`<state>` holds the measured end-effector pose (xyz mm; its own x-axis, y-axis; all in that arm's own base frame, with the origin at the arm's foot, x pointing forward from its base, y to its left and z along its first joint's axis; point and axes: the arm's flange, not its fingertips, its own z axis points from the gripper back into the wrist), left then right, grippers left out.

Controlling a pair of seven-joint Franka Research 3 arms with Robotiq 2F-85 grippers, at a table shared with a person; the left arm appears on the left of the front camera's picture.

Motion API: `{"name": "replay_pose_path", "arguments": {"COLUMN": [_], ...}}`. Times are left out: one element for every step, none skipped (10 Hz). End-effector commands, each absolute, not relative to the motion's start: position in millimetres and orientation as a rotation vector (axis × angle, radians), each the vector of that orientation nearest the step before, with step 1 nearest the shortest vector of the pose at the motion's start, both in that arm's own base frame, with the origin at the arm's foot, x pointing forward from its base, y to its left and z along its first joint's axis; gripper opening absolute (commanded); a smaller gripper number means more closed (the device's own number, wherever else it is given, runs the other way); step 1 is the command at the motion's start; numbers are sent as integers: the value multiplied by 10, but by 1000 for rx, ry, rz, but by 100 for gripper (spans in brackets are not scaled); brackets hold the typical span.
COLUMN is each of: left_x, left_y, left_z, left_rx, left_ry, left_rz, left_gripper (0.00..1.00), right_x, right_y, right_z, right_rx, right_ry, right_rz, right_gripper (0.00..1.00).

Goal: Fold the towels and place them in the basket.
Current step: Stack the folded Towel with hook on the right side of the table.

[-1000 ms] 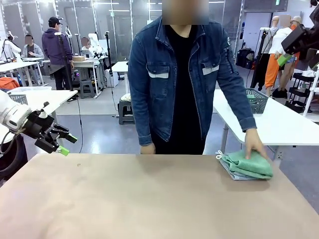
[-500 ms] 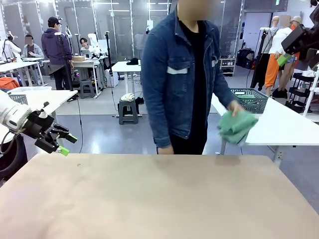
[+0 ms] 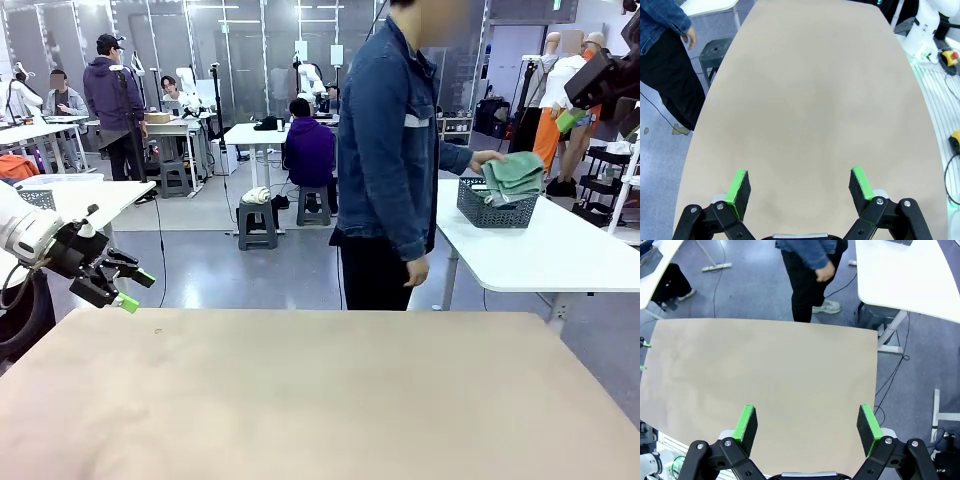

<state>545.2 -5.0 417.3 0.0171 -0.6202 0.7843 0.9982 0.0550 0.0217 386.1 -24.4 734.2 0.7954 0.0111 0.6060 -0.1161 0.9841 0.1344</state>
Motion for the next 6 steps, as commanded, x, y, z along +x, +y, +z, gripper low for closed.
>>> {"name": "replay_pose_path", "arguments": {"left_x": [5459,5459,5459,5459,5459,5459], "left_y": [-60,-60,-60,-60,-60,-60], "left_z": [4177,4177,4177,4177,4177,4177], "left_rx": [-655,-655,-655,-655,-655,-655], "left_ry": [-736,-736,-736,-736,-736,-736], "left_rz": [-1412,-1412,-1412,-1412,-1412,-1412], "left_gripper": [100,100,100,100,100,100], "right_x": [3867,3867,3867,3867,3867,3867], "right_y": [-239,-239,-239,-239,-239,-239], "right_z": [7360,7360,7360,7360,7360,7360], "right_rx": [167,167,167,167,167,167], "right_ry": [-640,-640,-640,-640,-640,-640], "right_rz": [67,67,67,67,67,67], "right_gripper": [100,100,100,100,100,100]}}
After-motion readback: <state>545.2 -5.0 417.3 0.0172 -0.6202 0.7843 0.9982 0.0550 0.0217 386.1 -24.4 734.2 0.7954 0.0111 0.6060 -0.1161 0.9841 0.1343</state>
